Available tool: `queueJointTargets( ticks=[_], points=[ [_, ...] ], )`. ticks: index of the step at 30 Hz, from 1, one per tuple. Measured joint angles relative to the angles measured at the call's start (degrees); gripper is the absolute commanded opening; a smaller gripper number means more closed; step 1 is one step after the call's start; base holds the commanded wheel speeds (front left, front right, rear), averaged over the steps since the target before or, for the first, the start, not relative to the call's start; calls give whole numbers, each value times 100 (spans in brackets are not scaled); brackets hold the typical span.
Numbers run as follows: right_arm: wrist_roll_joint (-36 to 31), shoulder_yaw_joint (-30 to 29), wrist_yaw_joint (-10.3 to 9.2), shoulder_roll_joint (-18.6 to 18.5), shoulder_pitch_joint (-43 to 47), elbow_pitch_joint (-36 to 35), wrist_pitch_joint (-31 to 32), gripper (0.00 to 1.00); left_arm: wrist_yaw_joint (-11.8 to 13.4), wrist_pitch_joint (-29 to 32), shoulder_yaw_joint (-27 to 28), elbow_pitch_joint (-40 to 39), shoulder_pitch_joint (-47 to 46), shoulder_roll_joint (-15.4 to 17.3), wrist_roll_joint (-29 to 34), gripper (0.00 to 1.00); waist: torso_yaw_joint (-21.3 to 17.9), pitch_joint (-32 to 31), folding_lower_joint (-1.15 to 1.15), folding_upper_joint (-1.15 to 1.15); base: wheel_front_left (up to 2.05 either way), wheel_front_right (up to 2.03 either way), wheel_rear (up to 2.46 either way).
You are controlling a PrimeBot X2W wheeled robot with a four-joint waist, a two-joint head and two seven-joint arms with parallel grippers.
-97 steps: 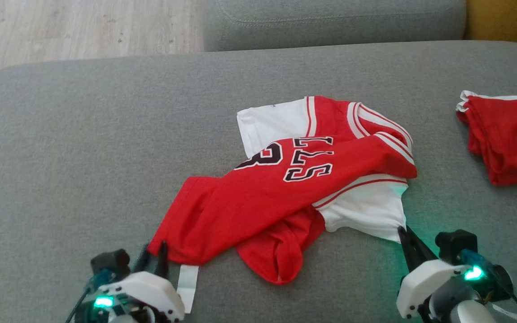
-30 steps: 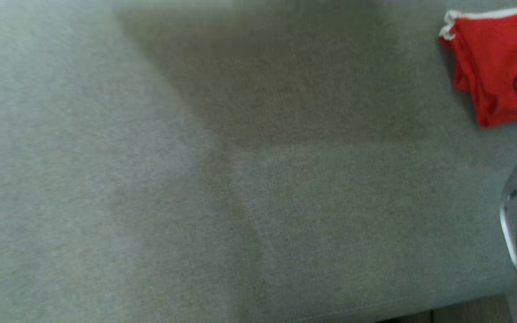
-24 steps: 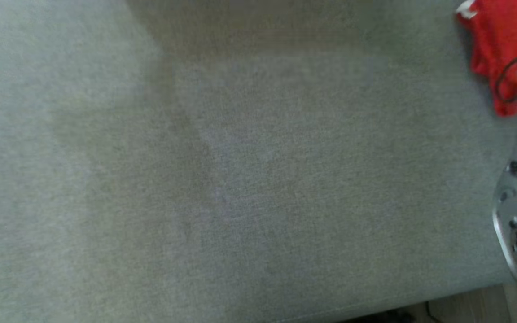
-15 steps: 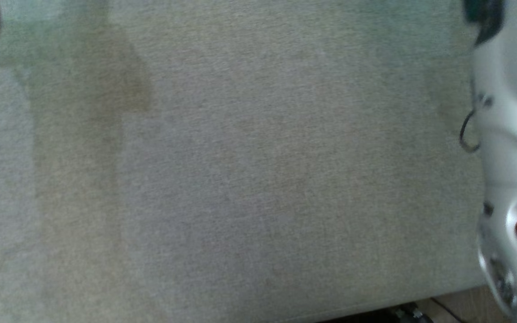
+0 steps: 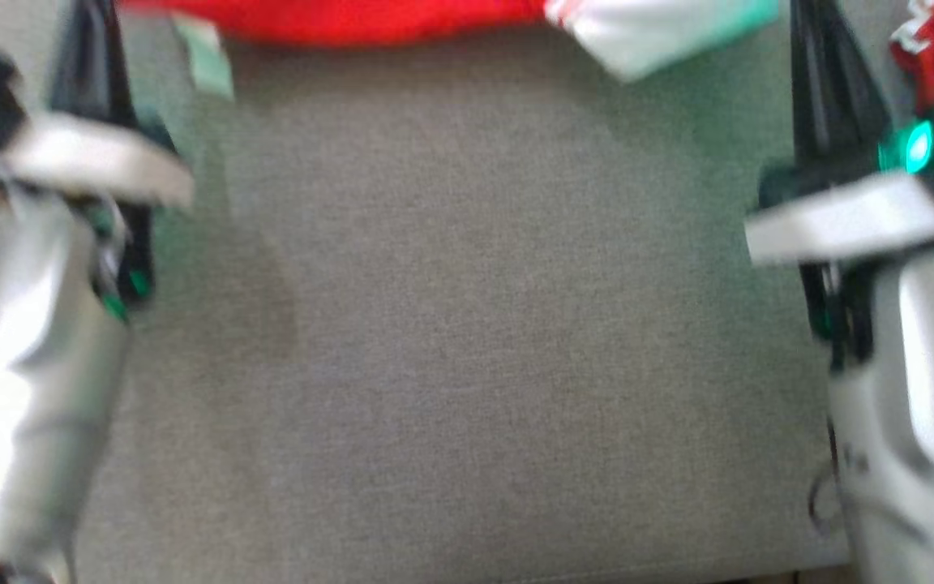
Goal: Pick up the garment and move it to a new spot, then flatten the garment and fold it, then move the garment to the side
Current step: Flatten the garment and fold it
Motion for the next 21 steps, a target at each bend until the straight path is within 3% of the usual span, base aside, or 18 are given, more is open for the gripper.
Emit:
queueJointTargets(
  ticks=[14, 21],
  points=[
    [463, -389, 0, 130, 3441, -1618, 882, 0, 479, -48, 222, -1827, 3632, -167, -237, 0, 158, -1488, -1, 0, 0, 0, 0],
    [604, -470, 0, 154, 5167, -2568, 1492, 0, 916, 40, 205, -2943, 5358, -113, -408, 0, 226, -2394, -1, 0, 0, 0, 0]
  ],
)
